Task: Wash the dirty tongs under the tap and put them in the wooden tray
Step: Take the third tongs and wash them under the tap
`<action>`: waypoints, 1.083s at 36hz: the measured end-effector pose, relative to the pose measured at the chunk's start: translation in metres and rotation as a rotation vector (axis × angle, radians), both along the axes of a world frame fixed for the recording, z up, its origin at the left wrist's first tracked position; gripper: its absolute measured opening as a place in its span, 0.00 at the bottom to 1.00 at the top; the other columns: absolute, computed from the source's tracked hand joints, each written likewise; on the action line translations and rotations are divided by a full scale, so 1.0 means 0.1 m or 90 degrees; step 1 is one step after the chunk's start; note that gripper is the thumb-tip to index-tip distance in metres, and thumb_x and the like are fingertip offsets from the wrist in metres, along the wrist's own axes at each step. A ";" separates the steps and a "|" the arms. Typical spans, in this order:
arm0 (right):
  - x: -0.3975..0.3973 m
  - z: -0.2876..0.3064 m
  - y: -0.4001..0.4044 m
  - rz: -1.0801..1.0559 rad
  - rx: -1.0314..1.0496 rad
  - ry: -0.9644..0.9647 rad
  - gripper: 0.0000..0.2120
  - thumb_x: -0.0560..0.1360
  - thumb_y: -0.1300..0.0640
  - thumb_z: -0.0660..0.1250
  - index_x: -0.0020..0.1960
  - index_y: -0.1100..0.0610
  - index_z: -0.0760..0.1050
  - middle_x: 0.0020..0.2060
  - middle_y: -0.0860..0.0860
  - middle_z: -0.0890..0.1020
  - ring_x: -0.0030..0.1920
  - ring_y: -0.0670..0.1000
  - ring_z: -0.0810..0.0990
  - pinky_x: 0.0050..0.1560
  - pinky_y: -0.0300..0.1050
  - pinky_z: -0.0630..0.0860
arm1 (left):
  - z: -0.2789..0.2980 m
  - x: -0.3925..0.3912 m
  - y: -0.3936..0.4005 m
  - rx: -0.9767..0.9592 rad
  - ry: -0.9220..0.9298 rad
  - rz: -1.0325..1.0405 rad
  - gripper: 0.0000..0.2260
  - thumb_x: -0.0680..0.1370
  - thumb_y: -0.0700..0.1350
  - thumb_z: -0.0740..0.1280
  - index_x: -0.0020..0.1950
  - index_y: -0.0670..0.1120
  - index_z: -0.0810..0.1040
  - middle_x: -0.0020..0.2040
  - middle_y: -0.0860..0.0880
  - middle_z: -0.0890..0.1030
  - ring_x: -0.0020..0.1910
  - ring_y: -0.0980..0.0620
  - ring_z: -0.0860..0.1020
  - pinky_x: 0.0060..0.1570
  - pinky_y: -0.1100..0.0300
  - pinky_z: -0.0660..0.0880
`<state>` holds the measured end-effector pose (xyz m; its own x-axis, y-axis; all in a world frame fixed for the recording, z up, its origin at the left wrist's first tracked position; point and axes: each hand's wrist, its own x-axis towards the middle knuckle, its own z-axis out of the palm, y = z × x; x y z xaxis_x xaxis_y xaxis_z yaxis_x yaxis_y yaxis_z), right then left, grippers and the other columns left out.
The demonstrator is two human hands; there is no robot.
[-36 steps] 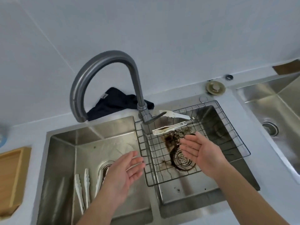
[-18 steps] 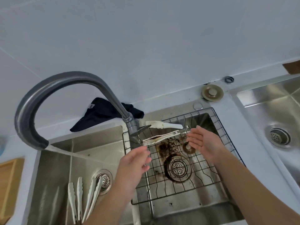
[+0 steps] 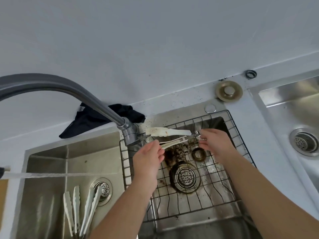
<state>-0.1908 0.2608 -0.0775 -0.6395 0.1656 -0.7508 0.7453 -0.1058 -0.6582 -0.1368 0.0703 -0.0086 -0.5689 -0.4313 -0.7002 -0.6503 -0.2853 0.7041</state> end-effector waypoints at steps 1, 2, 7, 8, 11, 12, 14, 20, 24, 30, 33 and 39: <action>-0.01 -0.01 0.01 0.006 0.007 0.000 0.17 0.79 0.57 0.70 0.67 0.60 0.75 0.49 0.55 0.83 0.54 0.55 0.84 0.61 0.53 0.81 | -0.02 -0.02 0.02 0.004 0.002 0.011 0.13 0.80 0.46 0.70 0.62 0.42 0.79 0.51 0.46 0.85 0.52 0.50 0.84 0.50 0.59 0.80; -0.03 -0.01 0.00 0.013 0.012 0.000 0.17 0.80 0.56 0.70 0.67 0.60 0.75 0.48 0.55 0.83 0.53 0.55 0.84 0.60 0.53 0.82 | -0.02 -0.04 0.03 0.010 0.007 0.022 0.14 0.79 0.46 0.70 0.63 0.42 0.79 0.51 0.46 0.84 0.52 0.50 0.84 0.51 0.59 0.80; -0.10 -0.05 -0.02 0.042 0.032 -0.016 0.11 0.79 0.55 0.70 0.59 0.57 0.75 0.44 0.56 0.82 0.44 0.52 0.82 0.50 0.48 0.83 | -0.05 -0.14 0.11 0.028 0.022 0.066 0.13 0.79 0.47 0.71 0.61 0.42 0.79 0.53 0.44 0.84 0.52 0.50 0.85 0.51 0.58 0.81; -0.11 -0.06 -0.03 0.047 0.035 -0.023 0.11 0.79 0.55 0.70 0.59 0.57 0.74 0.44 0.56 0.81 0.43 0.51 0.82 0.48 0.47 0.83 | -0.06 -0.16 0.12 0.033 0.023 0.075 0.12 0.79 0.47 0.71 0.59 0.42 0.79 0.52 0.44 0.84 0.51 0.50 0.85 0.49 0.59 0.81; -0.15 -0.11 -0.03 0.061 0.027 -0.048 0.17 0.79 0.54 0.71 0.63 0.62 0.75 0.44 0.56 0.81 0.41 0.51 0.82 0.40 0.43 0.81 | -0.06 -0.21 0.14 0.046 0.023 0.097 0.08 0.79 0.48 0.71 0.52 0.45 0.78 0.51 0.43 0.85 0.49 0.50 0.85 0.46 0.59 0.81; -0.15 -0.12 -0.03 0.061 0.020 -0.059 0.19 0.79 0.53 0.71 0.65 0.63 0.75 0.44 0.56 0.81 0.41 0.51 0.82 0.39 0.43 0.81 | -0.06 -0.22 0.15 0.049 0.024 0.101 0.07 0.79 0.48 0.71 0.51 0.46 0.77 0.51 0.43 0.85 0.49 0.50 0.85 0.46 0.59 0.81; -0.18 -0.14 -0.03 0.058 0.003 -0.074 0.21 0.79 0.54 0.70 0.67 0.63 0.74 0.44 0.57 0.81 0.42 0.52 0.82 0.39 0.44 0.81 | -0.06 -0.23 0.14 0.053 0.029 0.100 0.06 0.80 0.47 0.69 0.50 0.45 0.77 0.51 0.42 0.85 0.48 0.50 0.85 0.45 0.60 0.81; -0.20 -0.17 -0.03 0.035 -0.025 -0.088 0.17 0.80 0.59 0.68 0.67 0.64 0.73 0.47 0.60 0.82 0.47 0.56 0.83 0.44 0.47 0.82 | -0.05 -0.21 0.17 0.040 0.047 0.061 0.07 0.82 0.45 0.65 0.48 0.43 0.78 0.50 0.42 0.85 0.47 0.50 0.85 0.45 0.60 0.82; -0.15 -0.16 -0.03 0.036 0.002 -0.053 0.17 0.80 0.58 0.69 0.67 0.63 0.73 0.46 0.57 0.82 0.46 0.52 0.82 0.42 0.44 0.81 | -0.01 -0.18 0.22 0.036 0.062 0.040 0.08 0.83 0.44 0.64 0.47 0.42 0.78 0.49 0.42 0.85 0.48 0.50 0.85 0.45 0.62 0.83; -0.01 -0.19 -0.01 0.012 0.023 -0.030 0.21 0.79 0.55 0.71 0.68 0.62 0.74 0.49 0.56 0.82 0.46 0.51 0.83 0.40 0.43 0.82 | 0.04 -0.05 0.24 0.034 0.064 0.027 0.09 0.83 0.45 0.63 0.47 0.43 0.79 0.48 0.43 0.85 0.48 0.50 0.85 0.46 0.62 0.83; 0.07 -0.18 0.01 -0.007 0.012 -0.030 0.18 0.79 0.55 0.71 0.65 0.60 0.75 0.51 0.56 0.82 0.48 0.52 0.84 0.42 0.44 0.83 | 0.07 0.05 0.25 0.036 0.071 0.014 0.09 0.83 0.45 0.63 0.48 0.42 0.80 0.48 0.43 0.86 0.47 0.51 0.86 0.44 0.63 0.83; 0.19 -0.02 0.03 -0.050 -0.085 -0.046 0.21 0.77 0.56 0.73 0.65 0.59 0.69 0.55 0.61 0.83 0.51 0.57 0.86 0.52 0.51 0.84 | 0.15 0.24 0.23 0.029 0.090 -0.035 0.11 0.83 0.46 0.63 0.51 0.41 0.81 0.48 0.45 0.86 0.47 0.52 0.86 0.45 0.64 0.82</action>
